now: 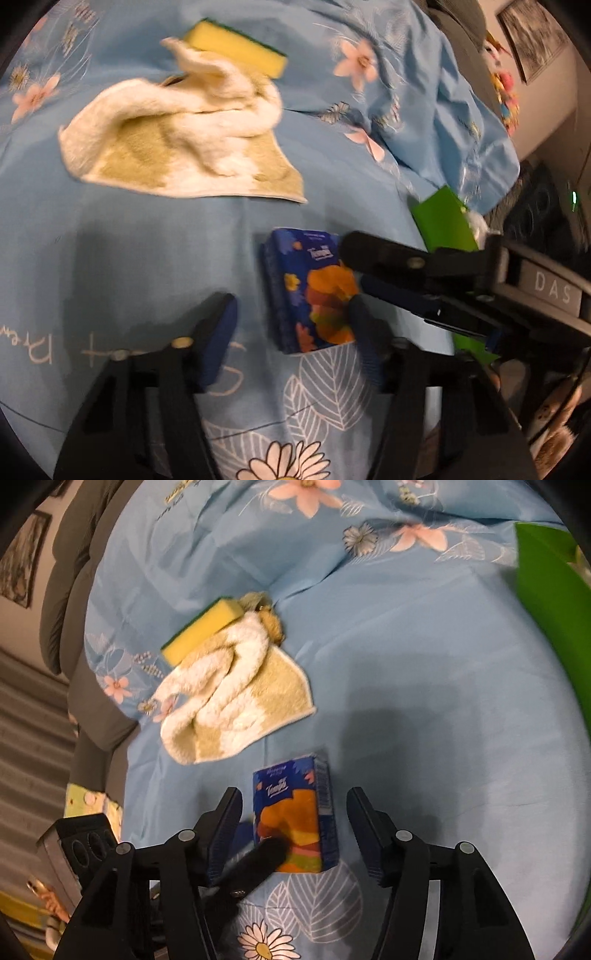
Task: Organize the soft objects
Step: 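Close the right gripper on the blue Tempo tissue pack, then carry the tissue pack over the green box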
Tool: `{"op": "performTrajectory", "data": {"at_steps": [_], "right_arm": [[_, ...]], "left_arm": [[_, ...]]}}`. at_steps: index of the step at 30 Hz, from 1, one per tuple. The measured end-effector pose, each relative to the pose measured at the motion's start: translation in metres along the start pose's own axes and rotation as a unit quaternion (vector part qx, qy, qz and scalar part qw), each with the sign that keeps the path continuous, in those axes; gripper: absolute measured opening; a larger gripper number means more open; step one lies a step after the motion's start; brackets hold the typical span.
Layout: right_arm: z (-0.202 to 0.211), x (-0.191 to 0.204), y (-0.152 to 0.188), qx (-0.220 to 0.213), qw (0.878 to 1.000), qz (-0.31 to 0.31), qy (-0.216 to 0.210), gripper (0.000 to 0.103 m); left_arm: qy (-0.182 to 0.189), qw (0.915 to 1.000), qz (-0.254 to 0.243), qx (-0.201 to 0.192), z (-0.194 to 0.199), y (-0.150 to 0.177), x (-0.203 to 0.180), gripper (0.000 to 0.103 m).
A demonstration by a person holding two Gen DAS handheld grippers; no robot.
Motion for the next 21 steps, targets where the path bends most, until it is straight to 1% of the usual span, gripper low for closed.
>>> {"op": "performTrajectory", "data": {"at_steps": [2, 3, 4, 5, 7, 11, 14, 16, 19, 21], "right_arm": [[-0.009, 0.001, 0.003, 0.013, 1.000, 0.002, 0.001, 0.060], [-0.013, 0.000, 0.004, 0.019, 1.000, 0.002, 0.001, 0.058], [-0.017, -0.002, 0.005, 0.026, 1.000, 0.000, 0.001, 0.057], [-0.017, -0.003, 0.005, 0.021, 1.000, 0.000, 0.008, 0.053], [-0.015, -0.002, 0.004, 0.019, 1.000, 0.004, 0.011, 0.052], [0.003, 0.001, -0.001, -0.004, 1.000, 0.005, -0.007, 0.052], [0.028, 0.003, -0.008, -0.033, 0.999, 0.008, -0.021, 0.052], [0.051, 0.002, -0.011, -0.061, 0.998, 0.009, -0.029, 0.052], [0.085, -0.005, -0.018, -0.104, 0.994, 0.004, -0.034, 0.052], [0.105, -0.013, -0.021, -0.129, 0.991, -0.005, -0.041, 0.052]], "left_arm": [[-0.009, 0.9997, -0.023, -0.004, -0.005, 0.002, -0.009, 0.038], [-0.002, 0.9996, -0.029, -0.006, -0.005, 0.002, -0.012, 0.037], [0.007, 0.9994, -0.032, -0.007, -0.007, 0.001, -0.014, 0.037], [0.010, 0.9995, -0.031, -0.005, -0.008, 0.001, -0.015, 0.036], [0.001, 0.9994, -0.032, -0.009, -0.008, -0.001, -0.016, 0.035], [-0.018, 0.9986, -0.043, -0.024, 0.000, -0.009, -0.028, 0.034], [-0.024, 0.9962, -0.069, -0.046, 0.011, -0.015, -0.046, 0.034], [-0.027, 0.9939, -0.088, -0.061, 0.017, -0.021, -0.062, 0.034], [-0.020, 0.9903, -0.112, -0.079, 0.023, -0.030, -0.090, 0.034], [-0.016, 0.9858, -0.138, -0.094, 0.025, -0.035, -0.114, 0.034]]}}
Point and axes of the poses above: each gripper's, at about its wrist camera, not at the fingertips, and z roughly against the way its jaws point, x to its left, y to its underside, the point moved 8 cm from there along -z, roughly the way its jaws point, and after that the axes turned 9 degrees about x, right-handed, at the moved point
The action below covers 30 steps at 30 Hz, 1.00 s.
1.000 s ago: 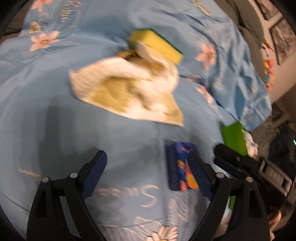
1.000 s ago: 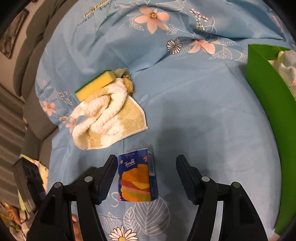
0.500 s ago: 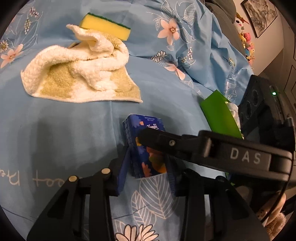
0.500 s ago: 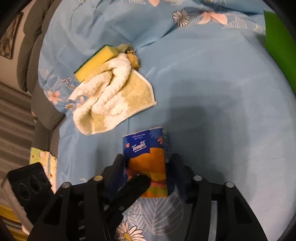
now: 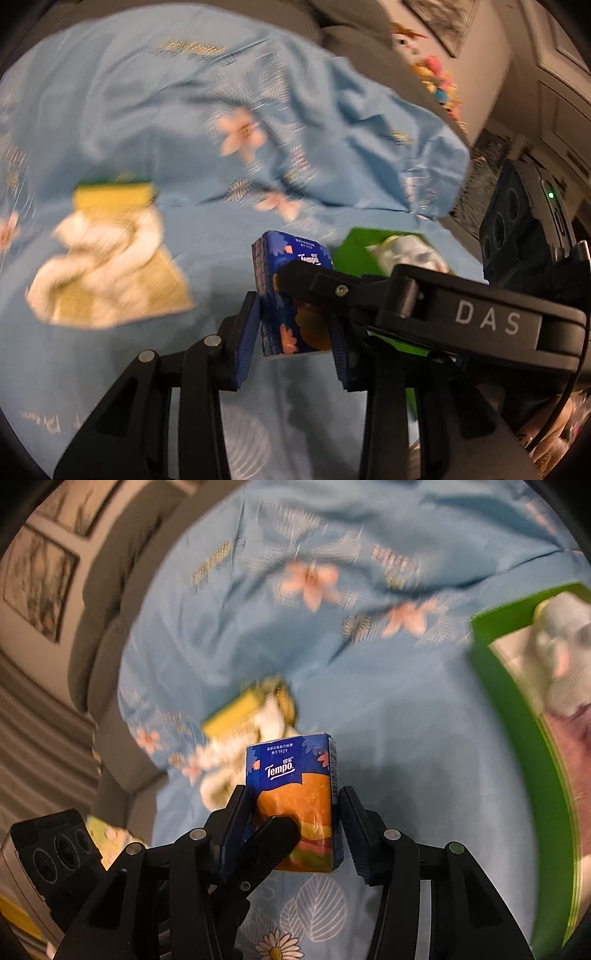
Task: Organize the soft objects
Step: 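Carry the tissue pack over the green box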
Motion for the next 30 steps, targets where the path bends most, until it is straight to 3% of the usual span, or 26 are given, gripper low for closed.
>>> {"op": "performTrajectory", "data": {"at_steps": [7, 12, 16, 22, 30], "right_arm": [[0.069, -0.046, -0.027, -0.083, 0.995, -0.050, 0.004, 0.053], [0.107, -0.085, -0.032, -0.130, 0.986, -0.099, 0.004, 0.053], [0.130, -0.116, -0.036, -0.161, 0.978, -0.130, 0.037, 0.053], [0.138, -0.162, -0.038, -0.163, 0.969, -0.179, 0.054, 0.053], [0.140, -0.203, -0.034, -0.161, 0.955, -0.221, 0.114, 0.053]], "left_arm": [[0.035, 0.9970, -0.068, -0.013, -0.016, -0.025, -0.070, 0.034], [0.065, 0.9904, -0.122, -0.001, -0.034, -0.032, -0.119, 0.033], [0.089, 0.9851, -0.146, 0.021, -0.055, -0.032, -0.151, 0.032], [0.113, 0.9782, -0.164, 0.061, -0.092, -0.027, -0.186, 0.031], [0.149, 0.9702, -0.140, 0.129, -0.133, -0.011, -0.201, 0.029]]}}
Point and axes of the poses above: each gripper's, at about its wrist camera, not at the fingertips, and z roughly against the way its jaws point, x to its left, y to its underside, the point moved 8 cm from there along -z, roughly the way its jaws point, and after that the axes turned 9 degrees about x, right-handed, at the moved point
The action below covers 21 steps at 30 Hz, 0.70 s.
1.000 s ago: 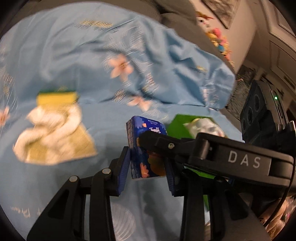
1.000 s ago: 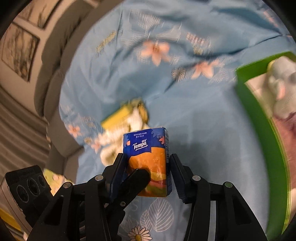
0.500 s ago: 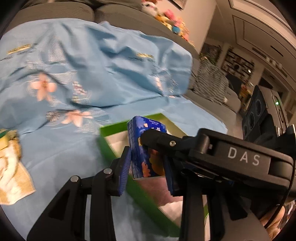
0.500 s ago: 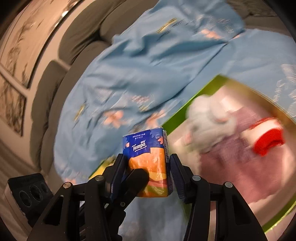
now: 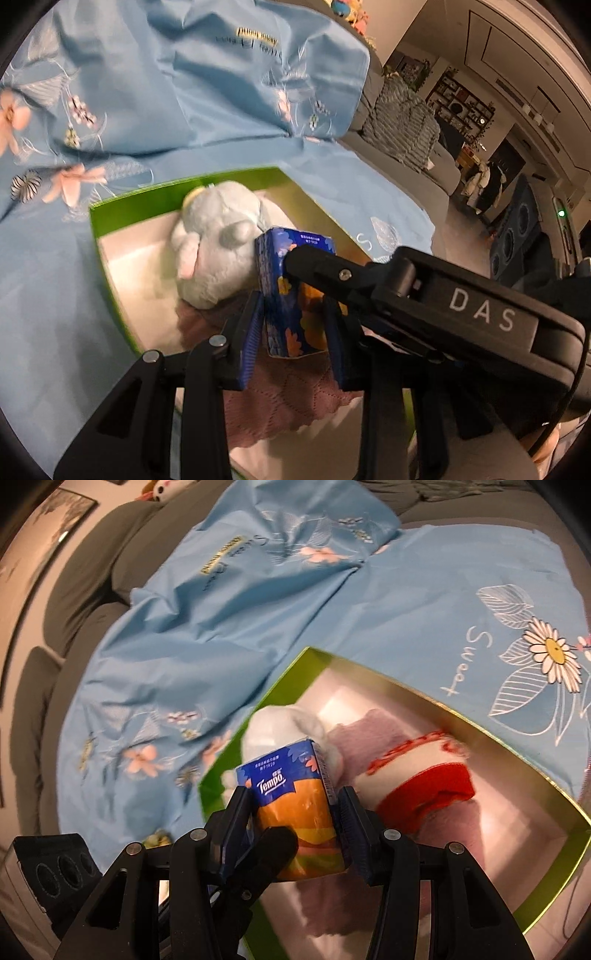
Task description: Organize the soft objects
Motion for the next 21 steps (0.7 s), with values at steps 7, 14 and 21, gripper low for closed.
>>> {"op": "performTrajectory", "data": {"at_steps": [7, 14, 21], "right_arm": [[0.000, 0.005, -0.001, -0.018, 0.998, 0.033, 0.044, 0.053], [0.017, 0.041, 0.006, -0.068, 0.992, 0.096, 0.043, 0.062], [0.017, 0.103, 0.039, -0.088, 0.975, 0.200, 0.031, 0.084]], "left_arm": [[-0.010, 0.9996, 0.013, 0.022, -0.006, 0.009, 0.003, 0.041], [-0.027, 0.9983, 0.038, -0.035, 0.047, 0.015, 0.030, 0.078], [-0.102, 0.9840, 0.115, -0.089, 0.123, 0.051, 0.103, 0.088]]}}
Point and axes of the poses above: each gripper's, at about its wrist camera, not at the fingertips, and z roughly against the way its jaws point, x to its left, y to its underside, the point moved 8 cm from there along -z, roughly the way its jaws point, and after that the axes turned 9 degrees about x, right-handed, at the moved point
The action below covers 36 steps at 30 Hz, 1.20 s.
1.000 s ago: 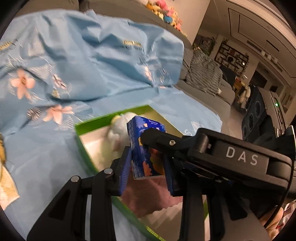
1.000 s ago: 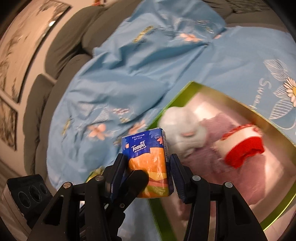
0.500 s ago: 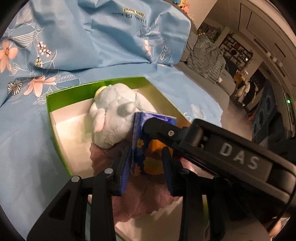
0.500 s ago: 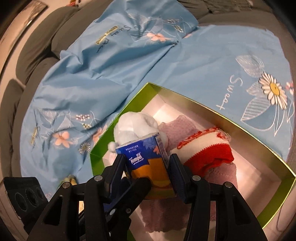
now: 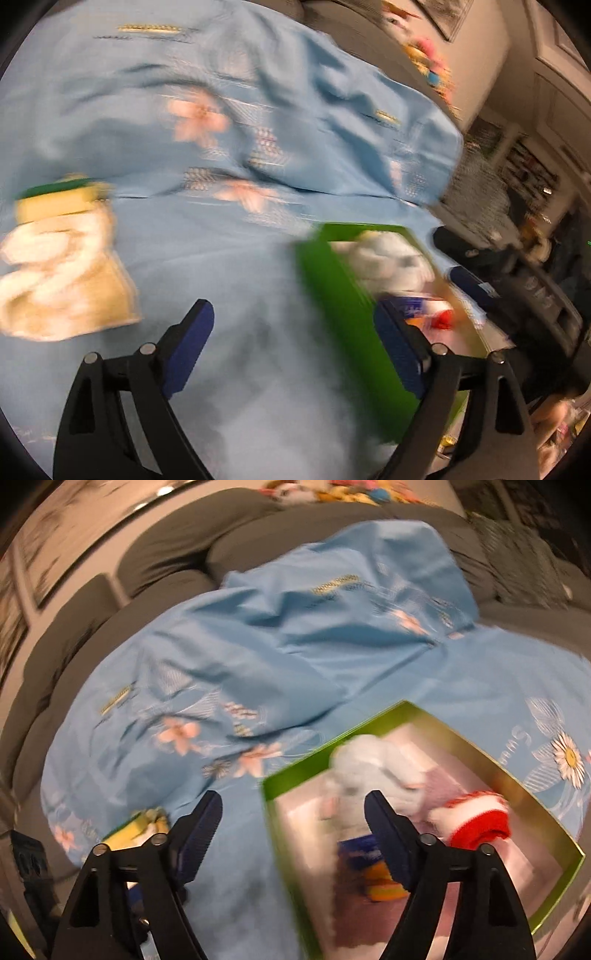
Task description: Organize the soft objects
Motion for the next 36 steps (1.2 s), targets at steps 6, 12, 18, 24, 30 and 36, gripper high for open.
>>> {"op": "performTrajectory", "data": {"at_steps": [6, 12, 18, 24, 30, 36], "right_arm": [[-0.016, 0.063, 0.025, 0.023, 0.997, 0.069, -0.010, 0.087], [-0.034, 0.114, 0.056, 0.029, 0.989, 0.144, 0.013, 0.087], [-0.057, 0.168, 0.082, 0.099, 0.980, 0.164, -0.061, 0.087], [-0.100, 0.238, 0.083, 0.154, 0.969, 0.181, -0.070, 0.087], [-0.161, 0.302, 0.088, 0.213, 0.952, 0.212, -0.060, 0.094], [-0.199, 0.338, 0.090, 0.200, 0.943, 0.267, -0.014, 0.094]], "left_arm": [[-0.101, 0.9923, 0.060, -0.037, 0.058, 0.024, 0.097, 0.089], [-0.151, 0.9752, 0.147, -0.068, 0.101, 0.050, 0.185, 0.089], [-0.191, 0.9490, 0.239, -0.076, 0.115, 0.075, 0.248, 0.088], [-0.204, 0.9385, 0.268, -0.076, 0.129, 0.079, 0.272, 0.088], [-0.181, 0.9376, 0.286, -0.079, 0.135, 0.080, 0.279, 0.088], [-0.165, 0.9352, 0.303, -0.077, 0.138, 0.082, 0.287, 0.088]]}}
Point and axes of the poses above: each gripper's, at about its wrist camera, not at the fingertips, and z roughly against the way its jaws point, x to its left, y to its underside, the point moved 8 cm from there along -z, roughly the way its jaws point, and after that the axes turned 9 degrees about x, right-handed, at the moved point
